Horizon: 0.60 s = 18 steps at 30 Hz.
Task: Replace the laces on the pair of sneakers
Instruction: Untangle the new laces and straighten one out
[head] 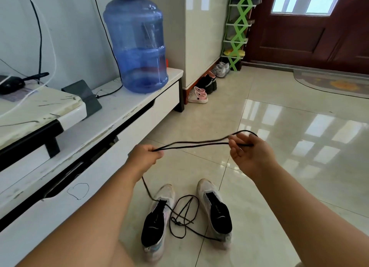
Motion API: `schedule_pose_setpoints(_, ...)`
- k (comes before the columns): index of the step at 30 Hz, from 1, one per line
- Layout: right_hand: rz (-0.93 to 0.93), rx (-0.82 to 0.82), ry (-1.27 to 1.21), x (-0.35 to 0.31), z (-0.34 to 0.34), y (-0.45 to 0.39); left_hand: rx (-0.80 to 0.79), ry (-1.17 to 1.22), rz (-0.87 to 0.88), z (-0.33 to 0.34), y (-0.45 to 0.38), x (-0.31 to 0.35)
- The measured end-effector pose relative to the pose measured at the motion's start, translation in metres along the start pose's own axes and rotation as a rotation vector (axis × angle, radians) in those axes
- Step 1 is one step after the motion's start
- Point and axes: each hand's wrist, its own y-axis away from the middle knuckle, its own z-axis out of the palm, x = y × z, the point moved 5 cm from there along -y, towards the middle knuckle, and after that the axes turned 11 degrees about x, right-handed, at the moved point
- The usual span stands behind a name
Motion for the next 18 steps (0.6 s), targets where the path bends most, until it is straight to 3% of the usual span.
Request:
schedule_pose_setpoints(3, -0.028, 0.144, 0.002, -0.001, -0.010, -0.008, 0.047, 0.015, -0.085, -0.012, -0.008, -0.013)
schedule_pose_setpoints(5, -0.069, 0.174, 0.145, -0.001, -0.009, -0.011, -0.026, 0.069, -0.149, -0.009, -0.007, -0.014)
schedule_pose_setpoints(9, -0.214, 0.108, 0.748, 0.014, 0.005, -0.004, -0.199, 0.136, -0.130, 0.010, 0.007, 0.006)
schedule_pose_setpoints(11, -0.388, 0.063, 1.064, 0.023, 0.013, 0.002, -0.286, 0.143, -0.043, 0.019, 0.015, 0.020)
schedule_pose_setpoints(14, -0.683, -0.226, 1.202, 0.034, 0.039, 0.021, -0.412, 0.036, 0.104, 0.031, 0.030, 0.034)
schedule_pose_setpoints(16, -0.635, -0.490, 1.181, 0.049, 0.052, 0.031, -0.482, -0.050, 0.172, 0.038, 0.039, 0.038)
schedule_pose_setpoints(18, -0.609, -0.600, 1.259, 0.059, 0.056, 0.034, -0.515, -0.101, 0.219, 0.042, 0.042, 0.038)
